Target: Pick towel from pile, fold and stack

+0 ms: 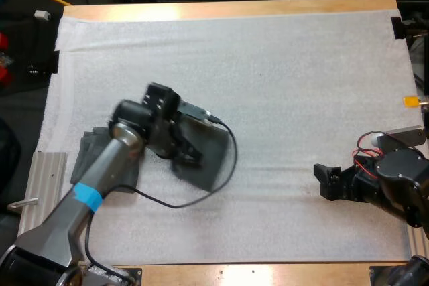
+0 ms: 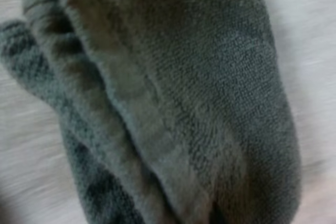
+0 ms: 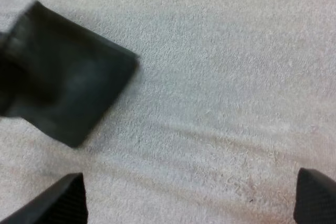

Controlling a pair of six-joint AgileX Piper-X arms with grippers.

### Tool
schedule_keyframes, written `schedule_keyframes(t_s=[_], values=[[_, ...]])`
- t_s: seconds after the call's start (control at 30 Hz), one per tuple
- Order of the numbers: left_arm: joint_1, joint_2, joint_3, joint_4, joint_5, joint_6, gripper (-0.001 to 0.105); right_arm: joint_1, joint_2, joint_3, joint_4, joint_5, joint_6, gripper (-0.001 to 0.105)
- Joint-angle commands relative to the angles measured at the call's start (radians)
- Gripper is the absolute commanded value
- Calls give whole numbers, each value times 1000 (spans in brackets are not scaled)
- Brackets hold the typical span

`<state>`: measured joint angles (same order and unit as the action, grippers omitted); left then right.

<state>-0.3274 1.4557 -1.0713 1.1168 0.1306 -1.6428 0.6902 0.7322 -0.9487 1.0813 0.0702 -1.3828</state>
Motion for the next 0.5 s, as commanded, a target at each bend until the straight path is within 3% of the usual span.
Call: schedule_keyframes(t_s=[0.0, 0.2, 0.47], values=[[21, -11, -26, 56, -74, 31, 0, 2, -1, -3, 7, -7, -12, 77], [121, -26, -69, 189, -231, 77, 0, 2, -1, -3, 7, -7, -12, 77], [236, -72, -69, 221, -290, 91, 0, 2, -1, -3, 7, -7, -12, 77]])
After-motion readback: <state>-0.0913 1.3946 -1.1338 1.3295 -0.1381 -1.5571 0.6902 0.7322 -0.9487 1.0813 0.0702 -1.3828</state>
